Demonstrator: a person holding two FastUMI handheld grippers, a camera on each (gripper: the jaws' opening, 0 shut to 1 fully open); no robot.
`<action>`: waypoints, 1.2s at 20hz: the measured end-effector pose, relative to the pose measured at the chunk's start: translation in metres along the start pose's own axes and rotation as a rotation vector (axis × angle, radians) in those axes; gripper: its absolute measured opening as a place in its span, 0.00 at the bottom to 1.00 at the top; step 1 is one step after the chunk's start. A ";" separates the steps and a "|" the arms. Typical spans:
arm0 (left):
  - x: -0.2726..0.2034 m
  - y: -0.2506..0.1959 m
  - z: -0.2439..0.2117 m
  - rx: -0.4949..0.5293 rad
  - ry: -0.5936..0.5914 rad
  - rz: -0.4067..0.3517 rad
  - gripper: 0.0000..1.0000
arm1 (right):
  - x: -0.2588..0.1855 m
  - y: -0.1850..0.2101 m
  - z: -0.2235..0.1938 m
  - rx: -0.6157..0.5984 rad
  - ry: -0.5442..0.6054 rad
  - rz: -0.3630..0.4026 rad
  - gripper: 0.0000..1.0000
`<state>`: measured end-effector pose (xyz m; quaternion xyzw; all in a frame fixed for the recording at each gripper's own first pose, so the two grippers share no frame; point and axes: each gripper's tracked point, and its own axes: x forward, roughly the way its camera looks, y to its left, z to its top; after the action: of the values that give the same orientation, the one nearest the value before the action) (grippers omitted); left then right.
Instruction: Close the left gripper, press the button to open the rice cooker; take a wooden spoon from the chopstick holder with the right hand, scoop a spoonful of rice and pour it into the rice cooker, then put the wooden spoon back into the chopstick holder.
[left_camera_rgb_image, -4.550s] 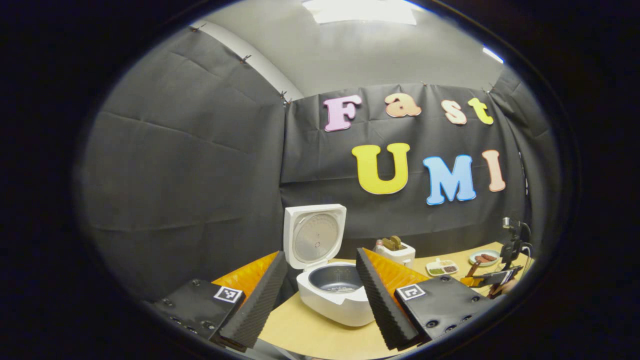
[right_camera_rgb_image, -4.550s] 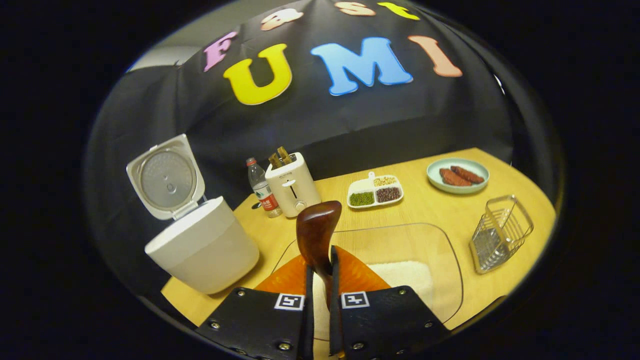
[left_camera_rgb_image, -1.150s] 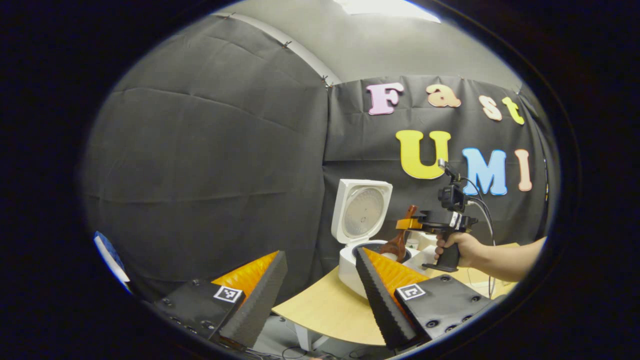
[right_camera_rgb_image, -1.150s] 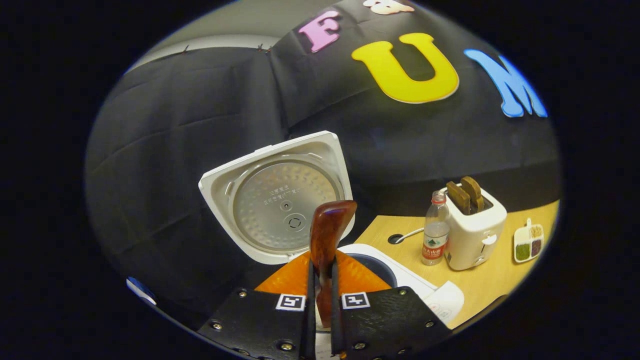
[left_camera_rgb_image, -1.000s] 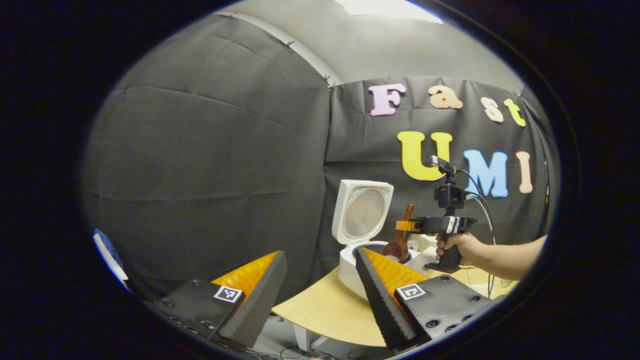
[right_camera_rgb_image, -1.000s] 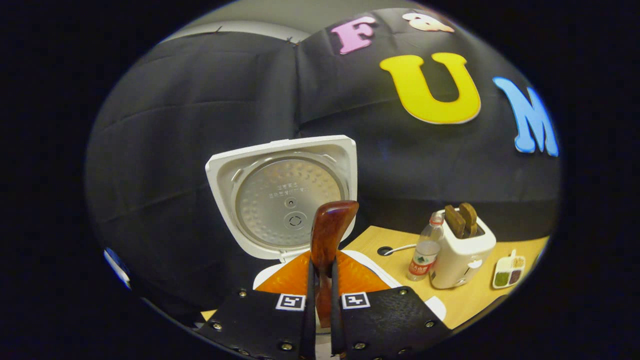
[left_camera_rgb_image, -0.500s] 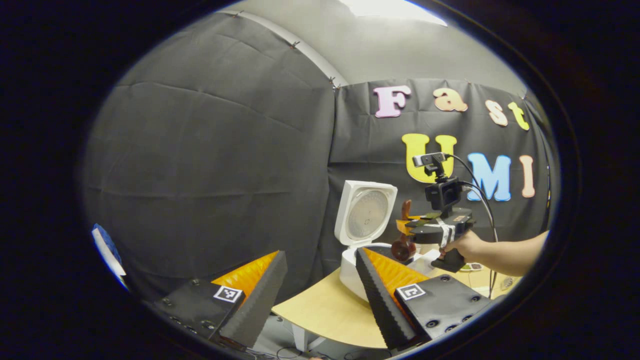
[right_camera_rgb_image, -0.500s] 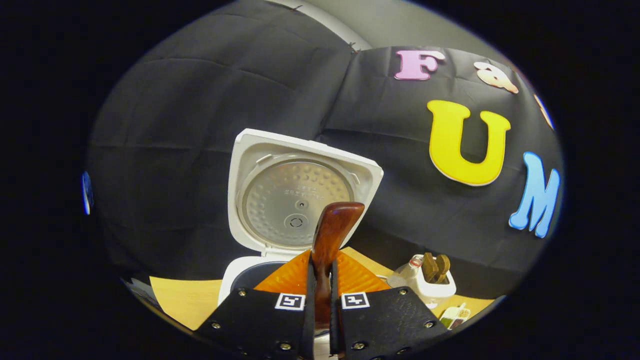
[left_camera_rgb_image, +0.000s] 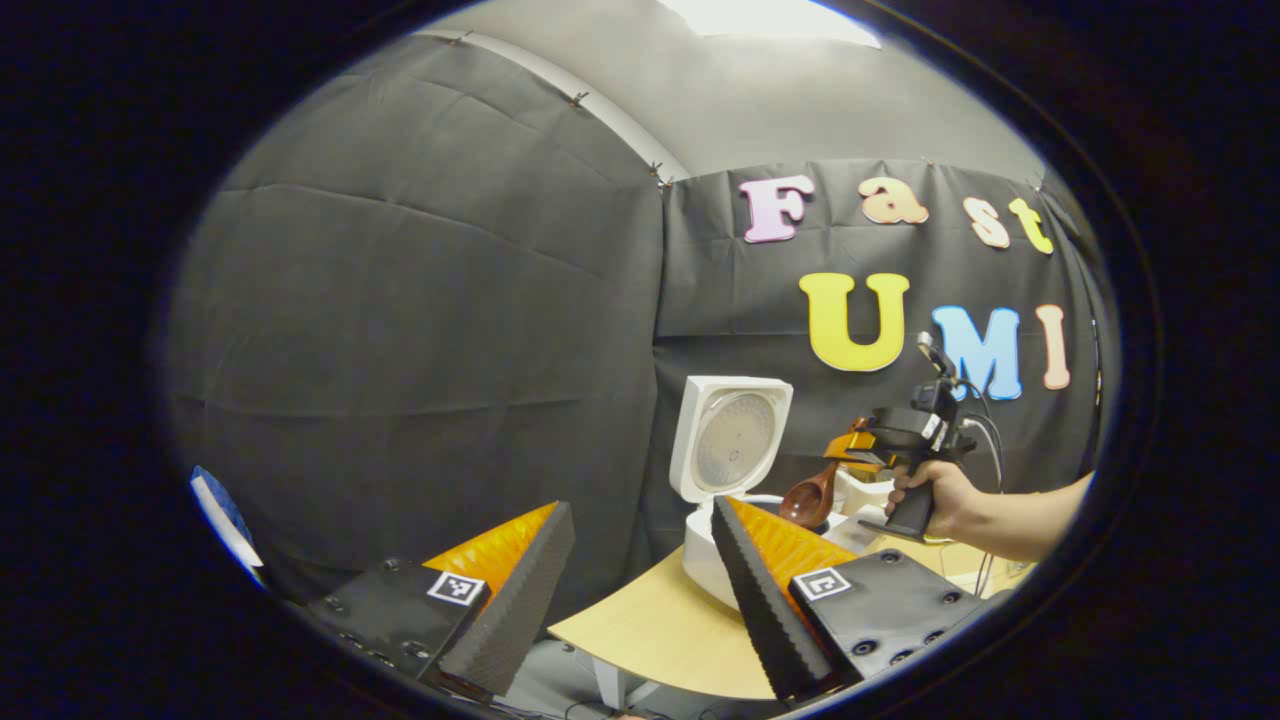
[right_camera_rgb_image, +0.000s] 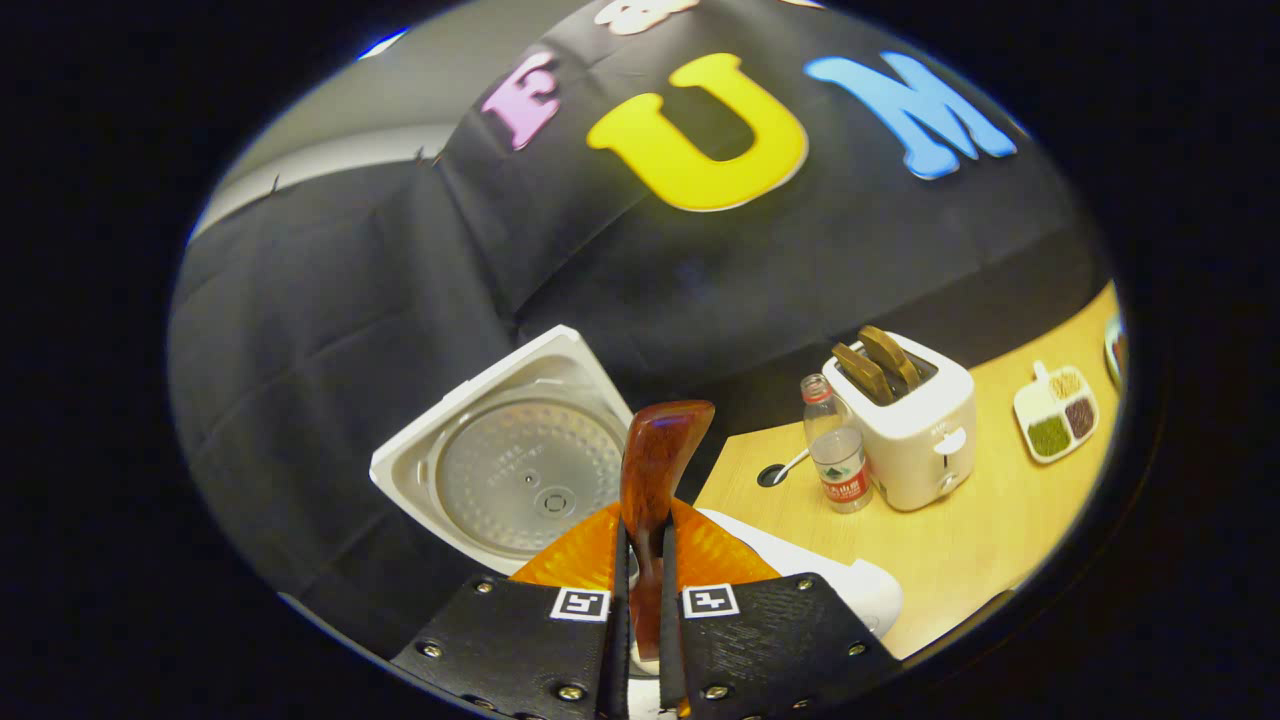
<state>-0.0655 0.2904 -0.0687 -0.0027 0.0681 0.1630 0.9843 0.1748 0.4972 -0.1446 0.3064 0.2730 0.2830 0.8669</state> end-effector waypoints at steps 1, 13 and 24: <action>0.000 -0.005 0.004 -0.003 -0.007 -0.007 0.97 | -0.006 -0.006 0.007 0.045 -0.008 -0.005 0.12; 0.023 -0.090 0.048 0.020 -0.094 -0.153 0.96 | -0.137 -0.065 0.109 0.114 -0.162 -0.049 0.12; 0.024 -0.159 0.065 -0.013 -0.120 -0.276 0.97 | -0.266 -0.160 0.175 0.054 -0.330 -0.241 0.12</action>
<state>0.0172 0.1491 -0.0105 -0.0085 0.0071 0.0263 0.9996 0.1561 0.1523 -0.0586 0.3369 0.1696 0.1158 0.9189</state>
